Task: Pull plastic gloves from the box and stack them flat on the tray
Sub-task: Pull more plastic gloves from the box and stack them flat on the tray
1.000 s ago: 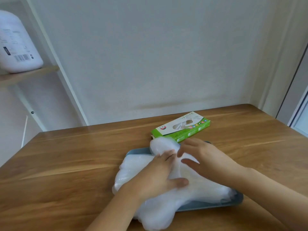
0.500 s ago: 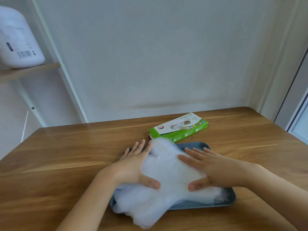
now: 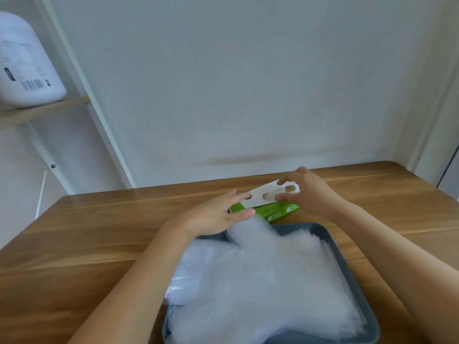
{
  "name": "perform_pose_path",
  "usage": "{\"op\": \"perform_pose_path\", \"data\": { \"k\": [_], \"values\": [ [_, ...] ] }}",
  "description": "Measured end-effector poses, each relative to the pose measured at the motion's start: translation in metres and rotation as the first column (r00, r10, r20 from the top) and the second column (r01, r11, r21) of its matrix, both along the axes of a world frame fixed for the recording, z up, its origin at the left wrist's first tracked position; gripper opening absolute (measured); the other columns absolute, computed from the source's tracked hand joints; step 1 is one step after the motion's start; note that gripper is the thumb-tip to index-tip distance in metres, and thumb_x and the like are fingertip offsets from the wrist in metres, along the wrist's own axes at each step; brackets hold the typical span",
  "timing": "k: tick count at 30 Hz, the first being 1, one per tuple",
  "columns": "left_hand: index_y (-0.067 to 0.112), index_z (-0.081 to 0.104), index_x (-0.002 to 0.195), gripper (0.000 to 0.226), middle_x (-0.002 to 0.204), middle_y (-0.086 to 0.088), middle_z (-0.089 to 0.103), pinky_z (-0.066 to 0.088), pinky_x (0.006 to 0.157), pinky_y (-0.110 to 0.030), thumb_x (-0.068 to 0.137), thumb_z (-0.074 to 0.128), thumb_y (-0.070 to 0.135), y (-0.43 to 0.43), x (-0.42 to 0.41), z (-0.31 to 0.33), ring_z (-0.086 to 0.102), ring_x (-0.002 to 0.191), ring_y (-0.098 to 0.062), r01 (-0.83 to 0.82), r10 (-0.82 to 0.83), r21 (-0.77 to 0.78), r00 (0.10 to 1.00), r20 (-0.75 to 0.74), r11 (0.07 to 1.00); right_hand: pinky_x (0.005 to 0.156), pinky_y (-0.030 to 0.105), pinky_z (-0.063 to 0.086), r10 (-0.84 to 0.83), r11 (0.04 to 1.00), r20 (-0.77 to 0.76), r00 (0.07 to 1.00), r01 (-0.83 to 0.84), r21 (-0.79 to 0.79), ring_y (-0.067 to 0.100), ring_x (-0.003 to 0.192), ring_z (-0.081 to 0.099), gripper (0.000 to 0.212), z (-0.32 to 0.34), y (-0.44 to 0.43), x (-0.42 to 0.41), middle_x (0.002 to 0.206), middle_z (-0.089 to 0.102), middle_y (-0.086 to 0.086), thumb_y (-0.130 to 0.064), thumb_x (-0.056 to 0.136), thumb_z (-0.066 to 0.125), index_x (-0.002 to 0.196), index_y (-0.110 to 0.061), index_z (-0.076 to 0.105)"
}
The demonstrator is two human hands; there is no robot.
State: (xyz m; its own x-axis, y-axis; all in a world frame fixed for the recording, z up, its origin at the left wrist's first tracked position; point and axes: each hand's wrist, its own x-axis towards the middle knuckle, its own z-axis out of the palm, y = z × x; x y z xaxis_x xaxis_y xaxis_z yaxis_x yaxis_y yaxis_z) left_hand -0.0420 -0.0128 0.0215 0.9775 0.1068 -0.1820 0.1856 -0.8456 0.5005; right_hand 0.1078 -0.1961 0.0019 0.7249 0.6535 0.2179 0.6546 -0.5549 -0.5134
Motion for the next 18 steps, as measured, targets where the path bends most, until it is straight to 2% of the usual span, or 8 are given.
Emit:
{"op": "perform_pose_path", "data": {
  "k": [2,5,8,10,14,16,18],
  "values": [
    [0.040,0.025,0.150,0.061,0.162,0.009,0.005,0.010,0.119,-0.026,0.094,0.042,0.057,-0.002,0.012,-0.007,0.009,0.147,-0.005,0.015,-0.015,0.001,0.999,-0.049,1.000,0.088,0.023,0.030,0.043,0.999,-0.009,0.999,-0.043,0.001,0.018,0.117,0.042,0.034,-0.006,0.008,0.006,0.123,0.045,0.000,-0.030,0.085,0.069,0.118,-0.028,0.063],
    [0.037,0.026,0.150,0.055,0.162,0.009,0.006,0.000,0.118,-0.029,0.099,0.038,0.052,-0.005,0.023,-0.015,-0.005,0.148,-0.006,0.050,-0.051,-0.014,0.996,-0.069,0.999,0.091,0.020,0.028,0.089,0.996,0.030,0.996,-0.089,-0.014,0.016,0.122,0.039,0.028,-0.015,0.017,0.014,0.128,0.046,-0.002,-0.022,0.088,0.065,0.114,-0.028,0.068],
    [0.038,0.028,0.150,0.051,0.162,0.012,0.005,0.000,0.117,-0.031,0.100,0.034,0.050,-0.005,0.028,-0.022,-0.009,0.148,-0.008,0.051,-0.053,-0.041,0.997,-0.062,0.998,0.086,0.022,0.033,0.065,0.998,0.083,0.994,-0.066,0.021,0.014,0.115,0.045,0.013,-0.022,0.023,0.017,0.119,0.053,-0.003,-0.020,0.088,0.064,0.096,-0.022,0.074],
    [0.039,0.026,0.150,0.051,0.162,0.013,0.002,-0.001,0.117,-0.033,0.100,0.033,0.051,-0.003,0.029,-0.027,-0.010,0.148,-0.008,0.048,-0.050,-0.053,0.998,-0.045,0.997,0.084,0.028,0.039,0.043,0.997,0.100,0.994,-0.049,0.059,0.017,0.107,0.052,0.010,-0.026,0.026,0.019,0.112,0.057,-0.001,-0.016,0.088,0.064,0.089,-0.017,0.074],
    [0.043,0.026,0.148,0.051,0.162,0.014,0.000,-0.002,0.120,-0.036,0.099,0.032,0.053,-0.001,0.030,-0.031,-0.012,0.147,-0.007,0.053,-0.056,-0.064,0.998,-0.042,0.997,0.072,0.016,0.027,0.078,0.995,0.107,0.991,-0.083,0.048,0.020,0.097,0.053,0.014,-0.031,0.031,0.021,0.110,0.054,0.005,-0.007,0.093,0.053,0.095,-0.006,0.067],
    [0.043,0.027,0.148,0.049,0.161,0.014,-0.001,-0.002,0.120,-0.036,0.099,0.031,0.052,-0.001,0.029,-0.031,-0.012,0.147,-0.007,0.058,-0.061,-0.070,0.997,-0.042,0.996,0.073,0.015,0.027,0.083,0.994,0.078,0.993,-0.089,0.071,0.016,0.094,0.050,0.014,-0.033,0.034,0.021,0.109,0.051,0.004,-0.007,0.095,0.050,0.095,-0.008,0.063],
    [0.044,0.028,0.147,0.049,0.161,0.014,-0.002,-0.001,0.120,-0.036,0.099,0.031,0.052,0.000,0.029,-0.032,-0.013,0.147,-0.006,0.064,-0.067,-0.074,0.997,-0.044,0.995,0.076,0.019,0.032,0.042,0.985,-0.022,0.999,-0.038,0.170,0.011,0.093,0.049,0.013,-0.032,0.035,0.021,0.106,0.049,-0.001,-0.009,0.096,0.049,0.091,-0.014,0.060]
  ]
}}
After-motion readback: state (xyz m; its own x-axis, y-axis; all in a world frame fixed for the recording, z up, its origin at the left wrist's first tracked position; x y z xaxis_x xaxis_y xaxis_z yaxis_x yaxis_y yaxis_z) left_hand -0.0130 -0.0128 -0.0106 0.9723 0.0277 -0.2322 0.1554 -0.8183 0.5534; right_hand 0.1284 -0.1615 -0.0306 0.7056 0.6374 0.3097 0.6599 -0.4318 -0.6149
